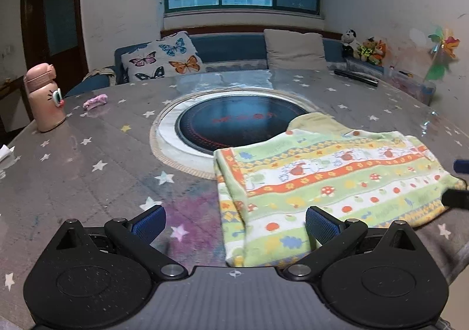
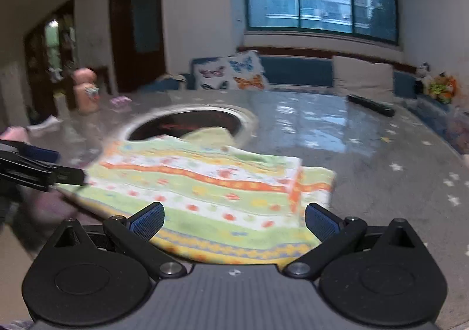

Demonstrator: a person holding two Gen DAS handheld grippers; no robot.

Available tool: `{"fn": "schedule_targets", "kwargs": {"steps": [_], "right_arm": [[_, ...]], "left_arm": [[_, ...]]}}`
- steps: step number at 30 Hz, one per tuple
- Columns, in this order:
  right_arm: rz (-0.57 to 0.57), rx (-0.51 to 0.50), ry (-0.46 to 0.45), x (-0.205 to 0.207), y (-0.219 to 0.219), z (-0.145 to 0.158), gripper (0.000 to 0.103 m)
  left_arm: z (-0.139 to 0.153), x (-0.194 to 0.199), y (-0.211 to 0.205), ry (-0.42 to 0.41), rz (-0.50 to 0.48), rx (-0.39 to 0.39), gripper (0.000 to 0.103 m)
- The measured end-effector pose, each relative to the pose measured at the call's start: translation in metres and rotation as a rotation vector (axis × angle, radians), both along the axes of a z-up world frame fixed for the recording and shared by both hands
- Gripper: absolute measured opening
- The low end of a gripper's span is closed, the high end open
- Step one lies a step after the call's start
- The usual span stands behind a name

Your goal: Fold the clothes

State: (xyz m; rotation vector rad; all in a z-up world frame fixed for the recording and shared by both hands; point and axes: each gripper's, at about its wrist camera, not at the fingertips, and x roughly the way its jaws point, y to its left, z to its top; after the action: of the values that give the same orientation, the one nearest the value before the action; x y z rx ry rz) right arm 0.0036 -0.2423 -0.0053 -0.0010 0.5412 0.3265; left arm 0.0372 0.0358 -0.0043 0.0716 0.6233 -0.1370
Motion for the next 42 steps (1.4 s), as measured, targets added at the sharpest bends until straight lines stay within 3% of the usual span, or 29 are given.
{"fn": "schedule_targets", "kwargs": {"steps": [4,14,21,28,32,34,37,42], "right_arm": [[0.000,-0.002,0.067,0.004,-0.001,-0.015,0.103],[0.105,-0.075,0.027,0.012,0.022,0.003,0.103],[0.234,-0.135,0.009,0.025,0.059,0.012,0.100],[0.370,-0.205,-0.004,0.029,0.099,0.015,0.090],[0.427,-0.232,-0.006,0.031,0.117,0.017,0.082],[0.455,-0.246,-0.008,0.031,0.126,0.017,0.081],[0.516,-0.279,-0.012,0.030,0.143,0.017,0.073],[0.620,-0.345,-0.022,0.027,0.176,0.015,0.057]], "left_arm": [[-0.005,0.001,0.003,0.021,0.014,0.005,0.103],[-0.011,0.004,0.012,0.040,0.025,-0.005,0.103],[-0.009,0.007,0.027,0.068,0.041,-0.079,0.103],[-0.007,0.006,0.037,0.069,0.030,-0.119,0.098],[-0.006,0.006,0.043,0.067,0.022,-0.135,0.082],[-0.003,0.008,0.047,0.064,0.033,-0.136,0.079],[0.002,0.013,0.060,0.072,0.052,-0.172,0.073],[0.009,0.025,0.083,0.101,0.081,-0.270,0.073]]}}
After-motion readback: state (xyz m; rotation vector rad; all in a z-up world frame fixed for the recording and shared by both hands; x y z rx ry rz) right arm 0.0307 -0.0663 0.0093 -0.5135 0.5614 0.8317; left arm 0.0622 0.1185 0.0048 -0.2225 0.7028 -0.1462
